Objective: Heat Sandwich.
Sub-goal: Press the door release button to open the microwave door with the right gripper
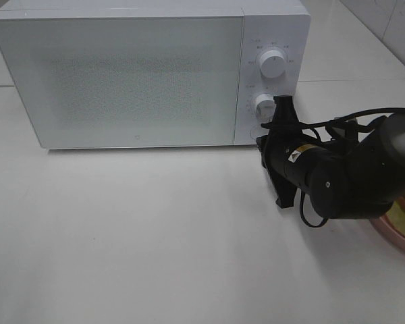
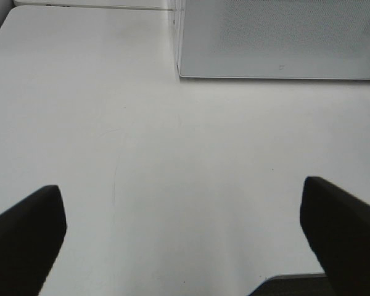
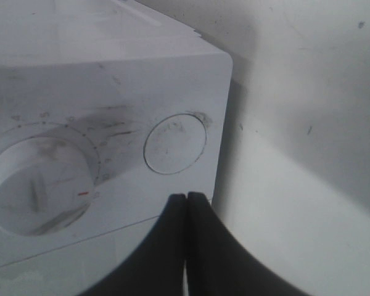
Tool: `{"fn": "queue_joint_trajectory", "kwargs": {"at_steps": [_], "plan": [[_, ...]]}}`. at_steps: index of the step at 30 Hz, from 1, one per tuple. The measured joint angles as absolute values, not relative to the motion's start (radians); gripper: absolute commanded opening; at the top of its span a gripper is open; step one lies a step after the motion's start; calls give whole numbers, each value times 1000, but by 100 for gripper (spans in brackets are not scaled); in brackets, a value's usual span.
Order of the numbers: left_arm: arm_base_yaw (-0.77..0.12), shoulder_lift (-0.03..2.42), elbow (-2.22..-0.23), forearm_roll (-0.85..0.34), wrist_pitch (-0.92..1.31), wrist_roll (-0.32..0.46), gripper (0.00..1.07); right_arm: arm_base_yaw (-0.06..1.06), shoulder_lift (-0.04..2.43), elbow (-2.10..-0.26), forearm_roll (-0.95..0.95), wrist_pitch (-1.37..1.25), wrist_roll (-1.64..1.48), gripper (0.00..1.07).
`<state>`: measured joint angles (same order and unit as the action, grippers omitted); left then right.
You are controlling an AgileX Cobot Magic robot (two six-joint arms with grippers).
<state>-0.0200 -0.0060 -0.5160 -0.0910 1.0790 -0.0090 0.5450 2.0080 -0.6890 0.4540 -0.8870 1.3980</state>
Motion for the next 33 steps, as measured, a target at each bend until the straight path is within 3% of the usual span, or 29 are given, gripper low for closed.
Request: {"fn": "queue_joint_trajectory", "kwargs": {"at_steps": [33], "plan": [[-20,-6,-516,-91,1079,-9,98,480,2090,-839,421,-814,1393,0]]}}
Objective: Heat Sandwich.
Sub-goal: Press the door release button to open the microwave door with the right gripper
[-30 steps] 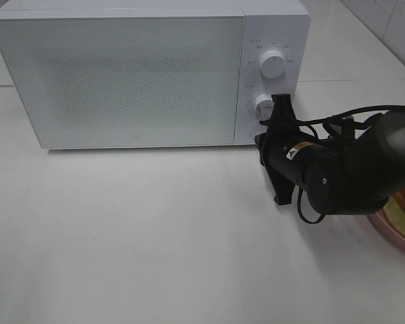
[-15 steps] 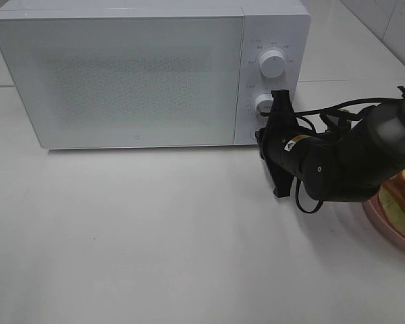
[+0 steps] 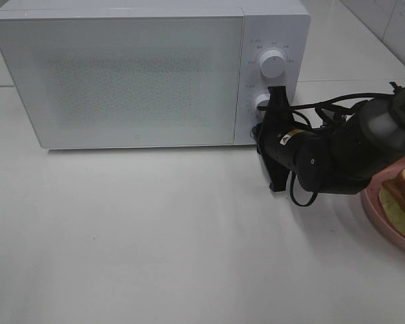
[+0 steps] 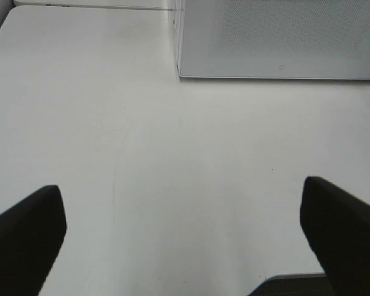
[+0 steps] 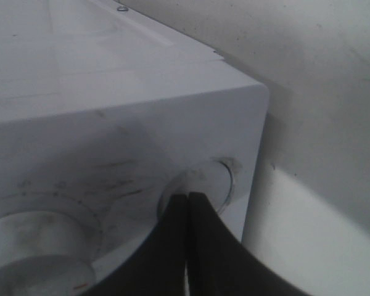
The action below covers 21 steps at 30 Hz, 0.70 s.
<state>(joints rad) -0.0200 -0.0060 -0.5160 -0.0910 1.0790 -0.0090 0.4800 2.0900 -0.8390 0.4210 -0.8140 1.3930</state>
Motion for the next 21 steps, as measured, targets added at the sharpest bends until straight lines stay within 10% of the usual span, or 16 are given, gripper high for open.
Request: {"fn": "queue_joint_trajectory", "kwargs": {"at_steps": [21], "plan": [[-20,-6,-516,-91,1079,-9,98,494,2129,-895,511,-816,1349,0]]}}
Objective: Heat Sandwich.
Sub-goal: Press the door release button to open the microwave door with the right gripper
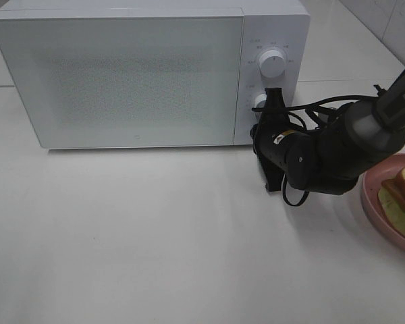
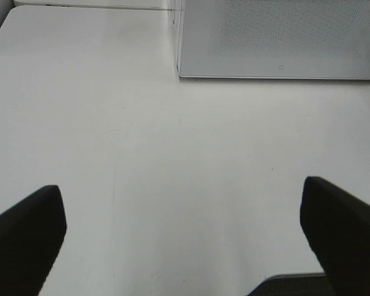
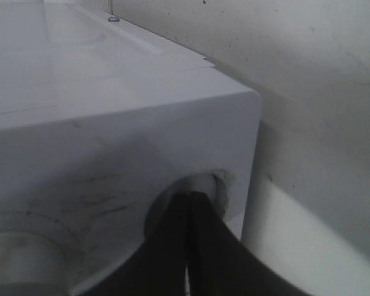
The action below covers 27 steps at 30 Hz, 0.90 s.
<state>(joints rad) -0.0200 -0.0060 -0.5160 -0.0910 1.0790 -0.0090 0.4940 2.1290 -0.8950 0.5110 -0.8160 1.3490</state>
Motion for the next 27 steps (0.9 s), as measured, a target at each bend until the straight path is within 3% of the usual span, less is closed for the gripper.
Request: {"fn": "queue_joint_trajectory", "kwargs": {"at_steps": [27], "plan": [[-20,-6,-516,-91,1079,-9,98,510,2158,-953,617,-791,1320,0]]}}
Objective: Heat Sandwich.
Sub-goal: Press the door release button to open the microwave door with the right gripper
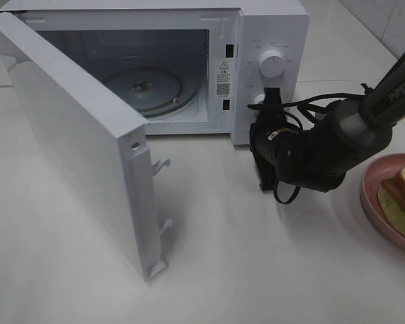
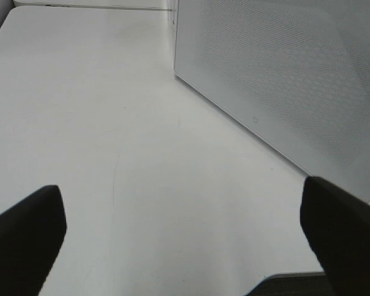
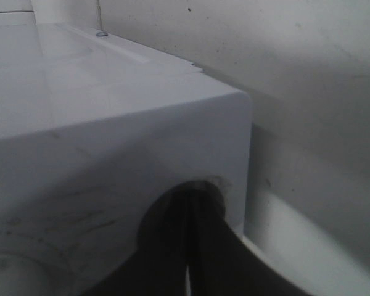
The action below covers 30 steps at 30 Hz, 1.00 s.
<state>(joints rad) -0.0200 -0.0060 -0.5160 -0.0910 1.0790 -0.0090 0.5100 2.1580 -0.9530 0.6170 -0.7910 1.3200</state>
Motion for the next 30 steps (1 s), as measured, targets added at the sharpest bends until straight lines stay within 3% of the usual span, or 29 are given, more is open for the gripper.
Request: {"fn": "queue_joint_trajectory", "kwargs": {"at_steps": [15,30], "plan": [[-20,-6,-516,-91,1079,-9,98,499,2134,-941,588,-746,1317,0],[-20,-6,-516,-91,1079,-9,98,532,2037,-796,519,-890,1315,0]]}}
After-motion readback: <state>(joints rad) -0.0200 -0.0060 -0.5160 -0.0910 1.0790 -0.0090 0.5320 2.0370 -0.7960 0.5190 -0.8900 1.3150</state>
